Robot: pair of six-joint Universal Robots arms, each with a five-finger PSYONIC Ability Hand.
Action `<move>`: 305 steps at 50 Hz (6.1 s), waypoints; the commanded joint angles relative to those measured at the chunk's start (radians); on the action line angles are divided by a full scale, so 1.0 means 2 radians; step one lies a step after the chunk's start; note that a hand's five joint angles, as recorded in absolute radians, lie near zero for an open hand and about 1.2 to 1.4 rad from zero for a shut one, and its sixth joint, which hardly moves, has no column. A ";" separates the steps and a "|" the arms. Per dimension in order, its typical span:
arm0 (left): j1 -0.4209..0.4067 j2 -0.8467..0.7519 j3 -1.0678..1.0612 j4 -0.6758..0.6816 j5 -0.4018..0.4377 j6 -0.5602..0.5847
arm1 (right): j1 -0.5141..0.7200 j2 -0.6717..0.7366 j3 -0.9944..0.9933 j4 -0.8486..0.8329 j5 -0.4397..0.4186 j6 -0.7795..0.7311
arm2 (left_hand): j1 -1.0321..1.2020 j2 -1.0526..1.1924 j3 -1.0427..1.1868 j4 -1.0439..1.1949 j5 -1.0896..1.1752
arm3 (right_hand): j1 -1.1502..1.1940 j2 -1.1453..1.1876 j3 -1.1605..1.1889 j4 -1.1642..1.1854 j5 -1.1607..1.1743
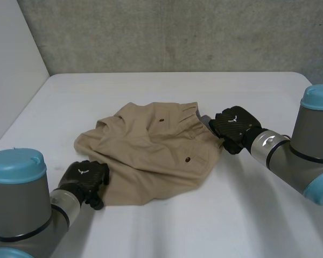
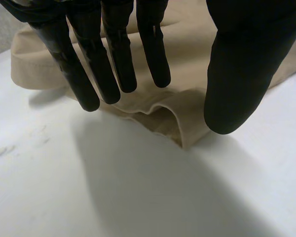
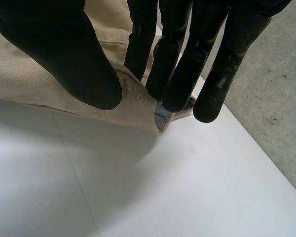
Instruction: Fold the shorts.
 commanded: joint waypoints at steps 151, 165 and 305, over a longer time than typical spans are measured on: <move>-0.033 -0.012 0.041 0.059 0.009 0.013 | -0.114 -0.065 0.214 -0.053 -0.025 -0.029 | 0.367 0.371 0.369 0.371 0.372 | 0.235 0.112 0.110 0.104 0.129; -0.016 -0.139 0.286 0.103 0.006 0.011 | -0.095 -0.098 0.213 -0.054 -0.024 0.015 | 0.367 0.371 0.369 0.371 0.372 | 0.235 0.112 0.110 0.104 0.129; 0.045 0.313 0.054 -0.385 0.130 0.084 | -0.064 -0.268 0.147 0.323 -0.002 -0.165 | 0.367 0.371 0.369 0.371 0.372 | 0.235 0.112 0.110 0.104 0.129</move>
